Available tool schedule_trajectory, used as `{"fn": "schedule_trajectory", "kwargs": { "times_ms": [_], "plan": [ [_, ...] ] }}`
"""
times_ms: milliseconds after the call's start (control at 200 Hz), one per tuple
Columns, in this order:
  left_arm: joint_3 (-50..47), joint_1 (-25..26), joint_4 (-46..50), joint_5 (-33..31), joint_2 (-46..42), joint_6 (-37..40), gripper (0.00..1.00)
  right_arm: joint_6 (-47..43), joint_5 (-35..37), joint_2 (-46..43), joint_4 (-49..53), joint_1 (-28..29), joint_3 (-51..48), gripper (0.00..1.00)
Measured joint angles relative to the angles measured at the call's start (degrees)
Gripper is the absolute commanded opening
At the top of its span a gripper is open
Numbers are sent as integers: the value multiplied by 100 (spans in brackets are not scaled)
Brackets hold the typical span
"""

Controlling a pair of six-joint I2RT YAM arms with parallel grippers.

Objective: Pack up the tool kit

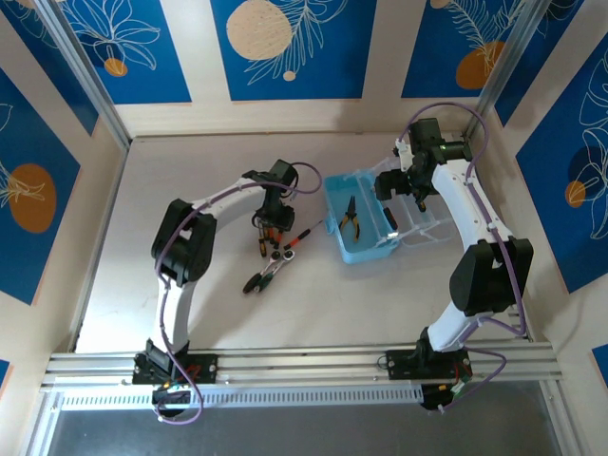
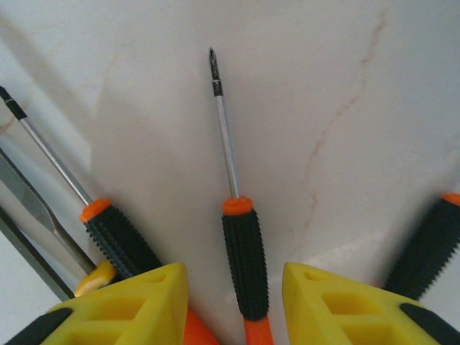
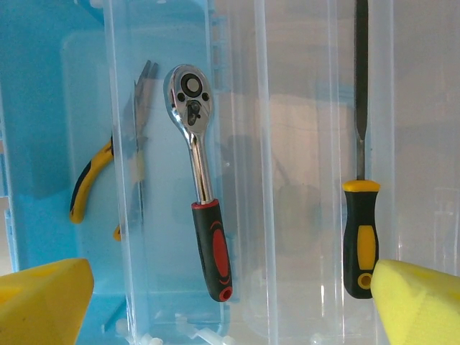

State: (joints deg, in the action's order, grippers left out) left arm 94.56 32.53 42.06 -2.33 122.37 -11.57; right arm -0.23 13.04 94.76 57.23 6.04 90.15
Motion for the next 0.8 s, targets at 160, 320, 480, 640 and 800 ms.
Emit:
{"fn": "schedule_trajectory", "kwargs": {
  "times_ms": [160,320,480,640,800],
  "plan": [
    [87,2,-2,-94,155,-2,34,0,-2,0,2,0,0,99],
    [118,2,-55,-92,262,4,27,42,-17,0,2,2,0,99],
    [179,17,-92,-70,326,7,14,42,-28,0,2,28,0,99],
    [205,24,-68,-68,334,-7,6,42,-26,-7,2,28,0,99],
    [203,24,-63,-55,319,-4,0,44,-28,-7,2,28,0,99]
  ]
}}
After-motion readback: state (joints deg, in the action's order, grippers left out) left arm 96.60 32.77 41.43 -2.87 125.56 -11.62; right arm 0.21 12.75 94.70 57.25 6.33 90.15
